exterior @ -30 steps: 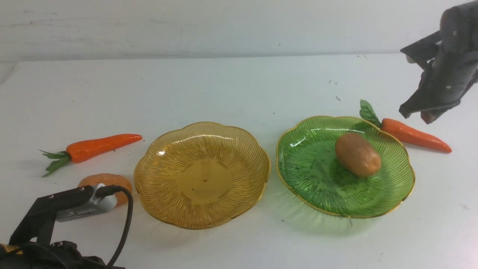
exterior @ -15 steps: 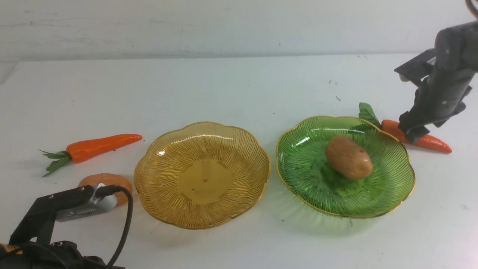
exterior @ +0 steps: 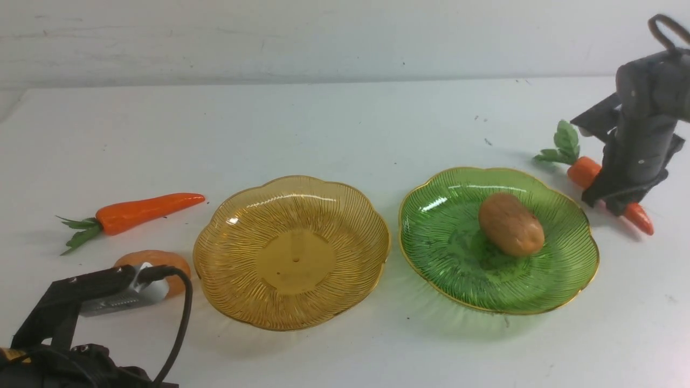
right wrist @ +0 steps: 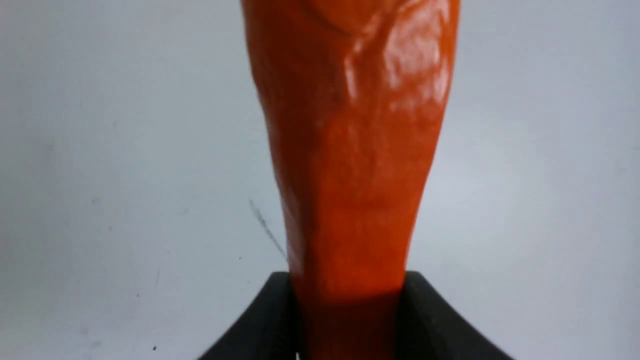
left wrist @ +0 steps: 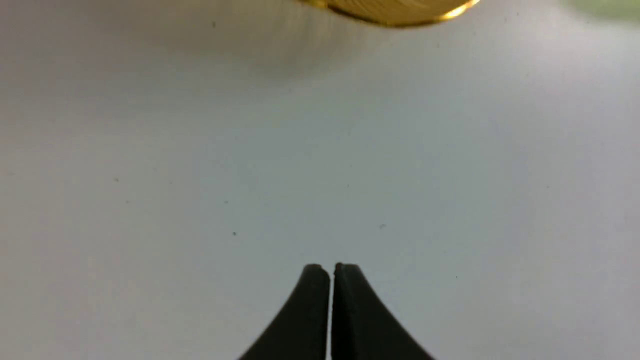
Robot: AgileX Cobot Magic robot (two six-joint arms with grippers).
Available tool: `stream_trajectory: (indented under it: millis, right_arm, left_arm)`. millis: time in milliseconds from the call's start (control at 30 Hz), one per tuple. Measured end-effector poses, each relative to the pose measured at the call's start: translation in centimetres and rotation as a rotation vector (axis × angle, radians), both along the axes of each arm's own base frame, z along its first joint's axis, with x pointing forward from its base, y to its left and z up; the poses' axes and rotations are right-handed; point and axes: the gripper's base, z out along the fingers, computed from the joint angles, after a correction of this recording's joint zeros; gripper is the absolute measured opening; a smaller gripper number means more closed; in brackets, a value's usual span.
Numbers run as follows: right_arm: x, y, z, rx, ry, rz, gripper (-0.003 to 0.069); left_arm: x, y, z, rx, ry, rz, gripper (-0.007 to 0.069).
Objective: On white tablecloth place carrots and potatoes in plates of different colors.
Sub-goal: 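Place the carrot on the yellow plate with the right gripper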
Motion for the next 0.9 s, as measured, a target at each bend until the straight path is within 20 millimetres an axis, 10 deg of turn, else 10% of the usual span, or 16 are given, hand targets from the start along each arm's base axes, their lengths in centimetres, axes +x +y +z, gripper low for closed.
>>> stream_trajectory:
  millis: [267,400,600,900]
  right_arm:
    - [-3.9,2.4,9.7,0.364,-0.231,-0.062,0.0233]
    - [-5.7,6.4,10.8,0.598,-0.201,0.043,0.0233]
    - [-7.9,15.0,7.6,0.743,-0.013,0.313,0.0233]
    - [-10.7,29.1,-3.1,0.725,0.183,0.541,0.0271]
  left_arm:
    - [1.1,1.0,2.9,0.109,-0.087,0.05,-0.0001]
    - [1.5,1.8,3.5,0.176,-0.111,0.112,0.0013]
    - [2.1,2.7,3.7,0.25,-0.155,0.201,0.0062]
    - [2.3,2.9,3.8,0.26,-0.174,0.213,0.0198]
